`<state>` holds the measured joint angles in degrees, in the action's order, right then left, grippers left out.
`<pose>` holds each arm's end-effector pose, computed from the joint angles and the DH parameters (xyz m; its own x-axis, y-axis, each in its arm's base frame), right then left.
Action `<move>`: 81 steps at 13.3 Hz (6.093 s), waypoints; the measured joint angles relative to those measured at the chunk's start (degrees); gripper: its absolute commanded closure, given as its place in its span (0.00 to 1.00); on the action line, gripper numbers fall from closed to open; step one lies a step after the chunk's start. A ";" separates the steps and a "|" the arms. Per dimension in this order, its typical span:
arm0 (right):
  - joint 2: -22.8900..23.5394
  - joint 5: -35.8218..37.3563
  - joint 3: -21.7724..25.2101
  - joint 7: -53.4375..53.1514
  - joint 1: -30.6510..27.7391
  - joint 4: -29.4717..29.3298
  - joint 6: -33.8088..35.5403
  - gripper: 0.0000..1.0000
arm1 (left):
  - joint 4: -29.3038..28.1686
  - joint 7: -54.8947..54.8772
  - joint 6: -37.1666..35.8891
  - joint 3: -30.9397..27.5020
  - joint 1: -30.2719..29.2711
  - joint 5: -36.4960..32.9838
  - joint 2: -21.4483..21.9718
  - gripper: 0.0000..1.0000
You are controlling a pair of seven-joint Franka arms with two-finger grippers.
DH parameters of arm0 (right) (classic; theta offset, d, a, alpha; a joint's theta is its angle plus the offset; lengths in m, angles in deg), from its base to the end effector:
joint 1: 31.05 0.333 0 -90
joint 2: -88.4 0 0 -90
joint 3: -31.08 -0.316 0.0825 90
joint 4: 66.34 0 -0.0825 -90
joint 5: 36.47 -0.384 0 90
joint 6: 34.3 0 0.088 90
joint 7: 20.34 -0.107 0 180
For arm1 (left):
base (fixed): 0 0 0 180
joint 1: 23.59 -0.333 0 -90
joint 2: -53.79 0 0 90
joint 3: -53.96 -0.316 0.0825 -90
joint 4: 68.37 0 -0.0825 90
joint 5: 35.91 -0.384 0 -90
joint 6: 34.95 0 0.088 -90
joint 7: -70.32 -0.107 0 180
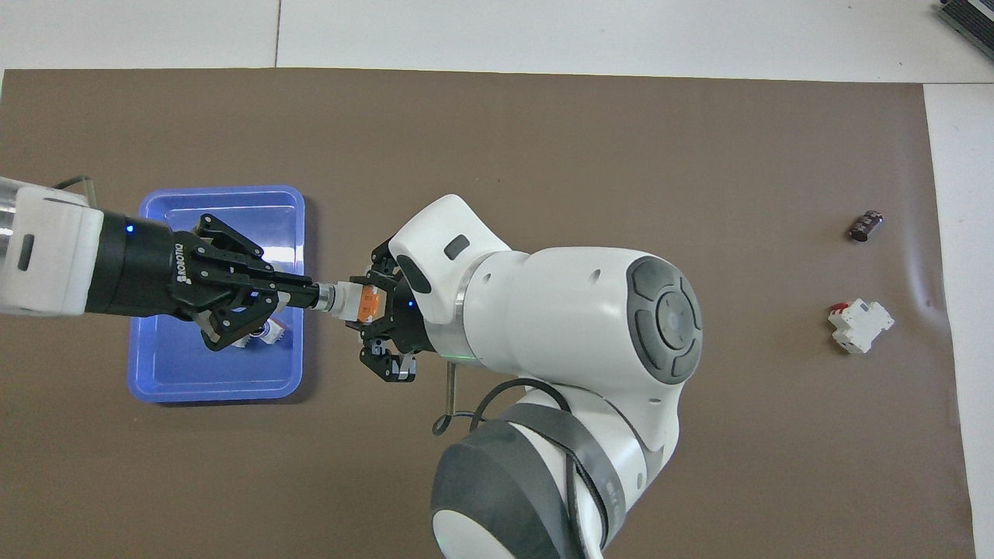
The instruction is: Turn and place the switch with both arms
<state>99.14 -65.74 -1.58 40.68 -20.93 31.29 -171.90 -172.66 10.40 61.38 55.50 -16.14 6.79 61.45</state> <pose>0.4959 0.4261 0.5542 0.0362 0.7408 0.6707 0.9915 -0.1103 0.0683 0.5042 -0.1470 0.6125 0.4667 -0.6816 0.5636 -0.8808 -0.3006 0.3658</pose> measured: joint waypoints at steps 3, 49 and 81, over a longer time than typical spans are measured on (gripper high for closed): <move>-0.03 -0.02 0.05 0.00 -0.12 0.00 -0.01 1.00 | -0.25 -4.70 -0.05 0.04 -0.41 -0.01 0.09 1.00; -14.44 27.42 32.35 -54.94 -12.90 -3.97 43.51 0.00 | -13.36 -3.68 27.70 1.45 -4.02 -42.67 -14.45 0.01; -13.71 31.07 32.20 -60.90 -11.20 -9.47 54.18 0.00 | 17.87 59.22 -12.20 1.12 -4.08 -41.82 -6.74 0.00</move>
<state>85.43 -34.67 30.63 -20.23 -32.13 21.82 -117.71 -154.79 69.62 49.18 56.62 -20.22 -35.03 54.71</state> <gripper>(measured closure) 0.000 0.000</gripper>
